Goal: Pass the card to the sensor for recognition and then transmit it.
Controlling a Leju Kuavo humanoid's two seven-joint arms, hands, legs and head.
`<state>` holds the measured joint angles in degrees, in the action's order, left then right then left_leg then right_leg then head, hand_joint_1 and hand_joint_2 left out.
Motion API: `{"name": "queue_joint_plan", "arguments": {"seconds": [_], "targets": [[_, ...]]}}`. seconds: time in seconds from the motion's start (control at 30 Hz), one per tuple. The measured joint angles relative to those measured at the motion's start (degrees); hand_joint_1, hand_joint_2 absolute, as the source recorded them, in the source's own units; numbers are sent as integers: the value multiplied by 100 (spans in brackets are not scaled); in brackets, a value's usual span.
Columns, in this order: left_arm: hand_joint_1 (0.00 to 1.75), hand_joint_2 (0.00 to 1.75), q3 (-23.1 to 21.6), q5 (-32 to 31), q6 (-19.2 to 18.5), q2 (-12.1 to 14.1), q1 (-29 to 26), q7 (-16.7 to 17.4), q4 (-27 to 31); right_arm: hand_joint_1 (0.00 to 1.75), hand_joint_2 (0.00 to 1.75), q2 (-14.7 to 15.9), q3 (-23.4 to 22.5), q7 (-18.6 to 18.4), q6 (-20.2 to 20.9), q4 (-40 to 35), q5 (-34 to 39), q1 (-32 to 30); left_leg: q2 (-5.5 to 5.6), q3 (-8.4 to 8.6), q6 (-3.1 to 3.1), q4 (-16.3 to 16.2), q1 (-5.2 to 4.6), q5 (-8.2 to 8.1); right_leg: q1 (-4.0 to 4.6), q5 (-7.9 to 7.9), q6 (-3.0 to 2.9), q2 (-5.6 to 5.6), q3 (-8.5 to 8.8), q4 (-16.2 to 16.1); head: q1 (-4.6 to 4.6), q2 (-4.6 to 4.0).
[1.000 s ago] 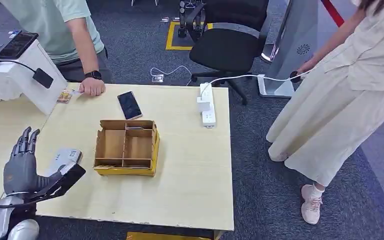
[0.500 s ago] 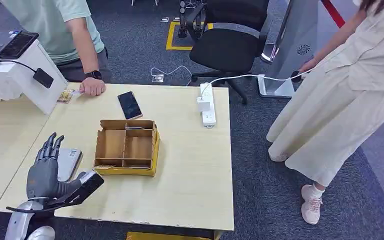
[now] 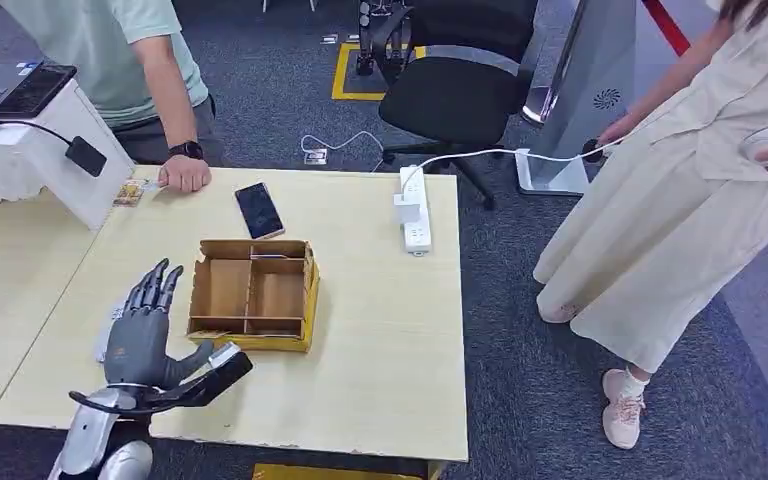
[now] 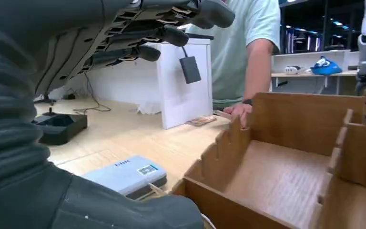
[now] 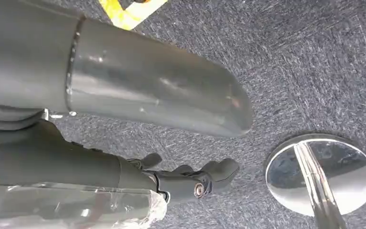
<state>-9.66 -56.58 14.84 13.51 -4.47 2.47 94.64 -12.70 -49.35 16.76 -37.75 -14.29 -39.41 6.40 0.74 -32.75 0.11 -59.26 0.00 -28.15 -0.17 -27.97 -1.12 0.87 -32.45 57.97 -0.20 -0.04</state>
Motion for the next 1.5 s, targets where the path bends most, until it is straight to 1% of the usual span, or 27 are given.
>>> {"name": "queue_joint_plan", "arguments": {"seconds": [0.23,0.37,0.43,0.67,0.73,0.87,0.93,1.03,1.17,1.27,1.33,1.4,1.5], "targets": [[0,175,-188,-166,100,-37,175,17,-229,0,0,0,39,0,-7,0,2,0,-1,0,0,0,0,0,0,0,0,1,0,0,0,-2],[0,175,-214,-446,330,-24,292,37,-369,0,0,0,54,0,-17,0,11,0,0,0,0,0,0,0,0,0,0,0,0,0,0,-2],[0,175,-247,-560,372,-7,364,37,-455,0,0,0,61,0,-18,0,11,2,0,0,0,0,0,0,0,0,0,0,0,0,0,0],[0,175,-339,-783,444,72,551,44,-699,0,0,0,81,0,-18,0,37,2,0,0,0,0,0,0,0,0,0,1,0,0,0,0],[0,175,-367,-890,457,98,608,109,-761,0,0,0,83,0,-17,0,46,2,0,0,0,0,0,0,0,0,0,1,0,0,0,0],[0,175,-413,-954,435,245,732,92,-844,0,0,0,83,0,-15,0,83,0,0,0,0,0,0,0,0,0,0,1,0,0,0,0],[0,175,-429,-870,382,356,782,6,-881,0,0,2,83,0,-7,0,105,-3,-1,0,0,0,1,0,0,0,0,2,0,0,-2,0],[0,175,-444,-742,343,459,797,-26,-903,0,0,4,83,0,0,-2,114,-6,-1,0,0,0,1,0,1,0,0,2,-1,1,0,0],[0,175,-453,-124,155,520,752,-208,-877,0,0,13,83,0,-2,-4,157,-13,-1,-1,0,0,1,0,1,0,0,4,0,1,2,-2],[0,175,-451,350,41,564,630,-232,-671,0,0,28,83,0,-7,-7,208,-48,1,-2,0,0,1,0,0,0,0,1,0,1,-2,0],[0,175,-448,599,-24,573,536,-343,-481,0,0,35,81,2,-7,-9,240,-58,1,-2,0,0,0,0,0,0,0,0,0,0,-4,-2],[0,175,-446,993,-55,553,471,-507,-246,0,0,35,76,9,-7,-35,297,-68,1,-3,1,0,0,0,0,0,0,0,0,0,-4,-2],[0,175,-444,1284,-129,510,424,-612,41,0,0,35,74,11,-5,-61,332,-72,1,-3,1,0,0,0,0,0,0,-1,0,-1,-2,-2]]}}
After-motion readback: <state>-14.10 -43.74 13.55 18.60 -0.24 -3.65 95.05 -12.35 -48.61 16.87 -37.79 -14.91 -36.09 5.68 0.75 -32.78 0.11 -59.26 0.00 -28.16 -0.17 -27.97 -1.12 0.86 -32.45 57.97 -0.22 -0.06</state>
